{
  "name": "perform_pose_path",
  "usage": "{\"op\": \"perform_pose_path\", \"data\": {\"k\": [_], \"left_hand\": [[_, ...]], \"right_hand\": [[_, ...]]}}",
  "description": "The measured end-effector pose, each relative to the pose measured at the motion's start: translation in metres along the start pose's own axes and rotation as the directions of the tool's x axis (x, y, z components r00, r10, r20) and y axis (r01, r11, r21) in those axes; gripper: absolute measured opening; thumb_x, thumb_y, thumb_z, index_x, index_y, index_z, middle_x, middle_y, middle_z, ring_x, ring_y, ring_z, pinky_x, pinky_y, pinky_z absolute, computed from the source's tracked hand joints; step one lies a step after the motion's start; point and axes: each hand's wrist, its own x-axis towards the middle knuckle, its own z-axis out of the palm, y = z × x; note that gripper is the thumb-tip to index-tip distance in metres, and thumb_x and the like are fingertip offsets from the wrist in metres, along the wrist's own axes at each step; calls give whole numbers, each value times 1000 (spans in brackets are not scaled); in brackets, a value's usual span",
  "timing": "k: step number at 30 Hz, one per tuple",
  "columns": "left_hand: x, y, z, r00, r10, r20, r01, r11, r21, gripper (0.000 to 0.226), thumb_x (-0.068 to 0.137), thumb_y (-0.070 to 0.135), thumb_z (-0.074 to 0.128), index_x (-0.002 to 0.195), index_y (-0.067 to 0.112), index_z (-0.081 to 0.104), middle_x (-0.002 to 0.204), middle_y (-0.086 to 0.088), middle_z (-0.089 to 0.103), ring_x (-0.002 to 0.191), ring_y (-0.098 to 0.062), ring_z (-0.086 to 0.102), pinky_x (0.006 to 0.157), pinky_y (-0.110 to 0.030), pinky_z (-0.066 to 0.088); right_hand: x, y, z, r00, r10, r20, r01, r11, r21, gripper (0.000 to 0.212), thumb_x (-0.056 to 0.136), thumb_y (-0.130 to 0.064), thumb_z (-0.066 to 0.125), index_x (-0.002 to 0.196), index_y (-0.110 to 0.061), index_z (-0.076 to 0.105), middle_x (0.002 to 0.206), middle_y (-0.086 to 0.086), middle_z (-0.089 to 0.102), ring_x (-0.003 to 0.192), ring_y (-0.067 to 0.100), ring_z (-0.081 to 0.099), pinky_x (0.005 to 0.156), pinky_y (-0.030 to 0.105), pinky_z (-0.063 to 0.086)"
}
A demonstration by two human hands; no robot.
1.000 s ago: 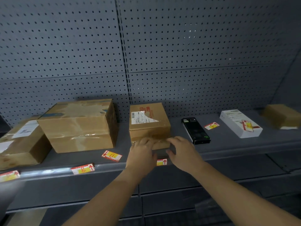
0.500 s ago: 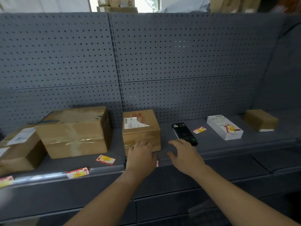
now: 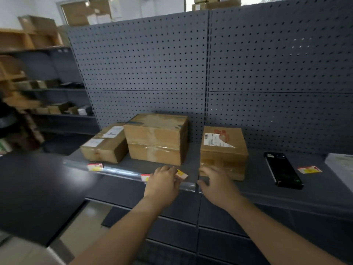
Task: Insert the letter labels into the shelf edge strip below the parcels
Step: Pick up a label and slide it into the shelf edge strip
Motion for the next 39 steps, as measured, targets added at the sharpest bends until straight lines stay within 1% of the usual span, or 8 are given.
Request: {"op": "perform_pose_path", "data": {"k": [5, 11, 16, 19, 22, 27, 34, 39], "left_hand": [[-4, -37, 0, 1000, -26, -12, 26, 1000, -8, 31, 92, 40, 53, 119, 24, 59, 109, 2, 61, 103, -19, 54, 86, -37, 48], [20, -81, 11, 1000, 11, 28, -11, 1000, 3, 17, 92, 28, 49, 105, 25, 60, 100, 1, 60, 97, -22, 55, 77, -37, 45], [69, -112, 28, 980, 133, 146, -128, 991, -42, 14, 90, 20, 50, 99, 21, 60, 101, -1, 62, 94, -25, 57, 76, -38, 47], [97, -120, 43, 944, 242, 226, -244, 970, -20, 15, 90, 20, 55, 102, 27, 60, 99, 1, 65, 89, -23, 61, 74, -38, 50], [115, -122, 56, 893, 336, 300, -356, 934, 12, 14, 91, 20, 56, 102, 28, 60, 98, 1, 66, 88, -25, 63, 68, -35, 46], [138, -121, 70, 846, 409, 341, -416, 908, -56, 16, 94, 22, 50, 105, 26, 61, 107, -2, 64, 95, -28, 62, 74, -42, 53], [150, -122, 81, 796, 432, 424, -446, 892, -71, 27, 92, 18, 54, 115, 31, 60, 116, 1, 63, 101, -25, 62, 75, -40, 53], [153, -121, 81, 762, 474, 441, -501, 863, -62, 27, 96, 28, 52, 123, 29, 58, 120, -1, 58, 107, -26, 58, 84, -40, 49]], "right_hand": [[17, -20, 25, 999, 6, 53, -7, 1000, 3, 44, 91, -36, 60, 133, -24, 52, 134, -3, 53, 121, 16, 49, 99, 33, 44], [44, -34, 55, 995, 92, 48, -90, 995, -32, 43, 93, -37, 58, 134, -24, 52, 131, -3, 55, 118, 16, 51, 94, 30, 45], [66, -36, 75, 972, 233, 39, -230, 971, -68, 46, 92, -40, 59, 134, -24, 52, 129, -3, 57, 116, 16, 53, 95, 31, 46], [76, -31, 86, 948, 315, 41, -313, 948, -50, 45, 91, -41, 61, 133, -25, 54, 125, -2, 60, 109, 15, 58, 90, 31, 49], [83, -30, 94, 913, 406, 50, -406, 914, -1, 46, 90, -41, 63, 132, -24, 55, 123, -1, 62, 108, 16, 59, 90, 30, 50], [92, -26, 100, 887, 458, 62, -455, 889, -63, 45, 88, -41, 64, 129, -25, 58, 123, 1, 62, 106, 17, 60, 89, 30, 51], [103, -26, 106, 877, 474, 71, -464, 877, -129, 36, 88, -39, 64, 121, -24, 65, 117, 1, 64, 101, 18, 61, 88, 31, 51], [115, -26, 106, 853, 505, 131, -477, 857, -193, 41, 84, -43, 66, 119, -22, 66, 115, 0, 65, 99, 17, 61, 85, 33, 54]]}}
